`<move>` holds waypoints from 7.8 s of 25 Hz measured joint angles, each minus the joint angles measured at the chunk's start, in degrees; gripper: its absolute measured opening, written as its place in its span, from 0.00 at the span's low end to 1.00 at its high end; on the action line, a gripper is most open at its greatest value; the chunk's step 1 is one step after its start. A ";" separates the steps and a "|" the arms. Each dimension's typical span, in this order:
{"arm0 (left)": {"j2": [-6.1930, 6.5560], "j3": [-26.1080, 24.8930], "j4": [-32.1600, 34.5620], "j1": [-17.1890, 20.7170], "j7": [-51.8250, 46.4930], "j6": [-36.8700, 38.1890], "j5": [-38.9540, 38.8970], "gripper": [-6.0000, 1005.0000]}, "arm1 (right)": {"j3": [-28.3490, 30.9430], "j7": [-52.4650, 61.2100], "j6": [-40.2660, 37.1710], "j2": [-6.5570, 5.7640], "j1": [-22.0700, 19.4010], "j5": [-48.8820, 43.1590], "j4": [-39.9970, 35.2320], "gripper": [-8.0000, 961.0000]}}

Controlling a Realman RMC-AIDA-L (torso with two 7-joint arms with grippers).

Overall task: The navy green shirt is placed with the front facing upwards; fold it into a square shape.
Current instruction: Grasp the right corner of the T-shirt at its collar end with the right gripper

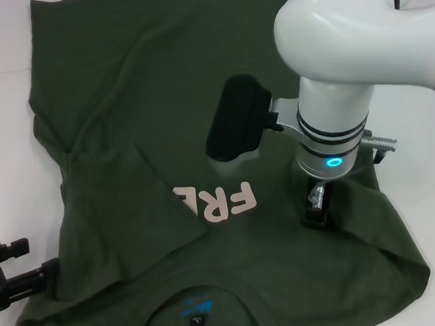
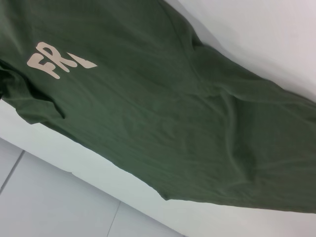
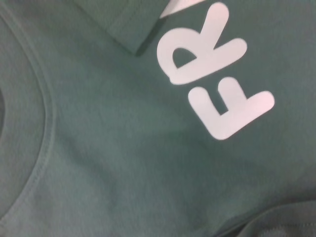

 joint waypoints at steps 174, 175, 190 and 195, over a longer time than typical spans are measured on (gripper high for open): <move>-0.85 1.00 3.55 10.37 -4.21 20.10 -7.57 0.90 | 78.89 -45.43 -22.82 -6.73 -40.81 31.51 -1.21 0.96; -0.82 1.00 3.61 10.46 -4.20 20.13 -7.53 0.90 | 79.53 -44.93 -23.10 -6.94 -40.79 30.24 -1.34 0.96; -0.96 1.17 3.11 10.06 -4.13 19.61 -7.61 0.90 | 81.91 -41.66 -23.46 -7.90 -38.94 15.41 -1.14 0.96; -1.04 1.09 3.07 10.02 -4.04 19.42 -7.84 0.90 | 80.68 -40.52 -22.34 -7.77 -38.52 15.23 -0.20 0.96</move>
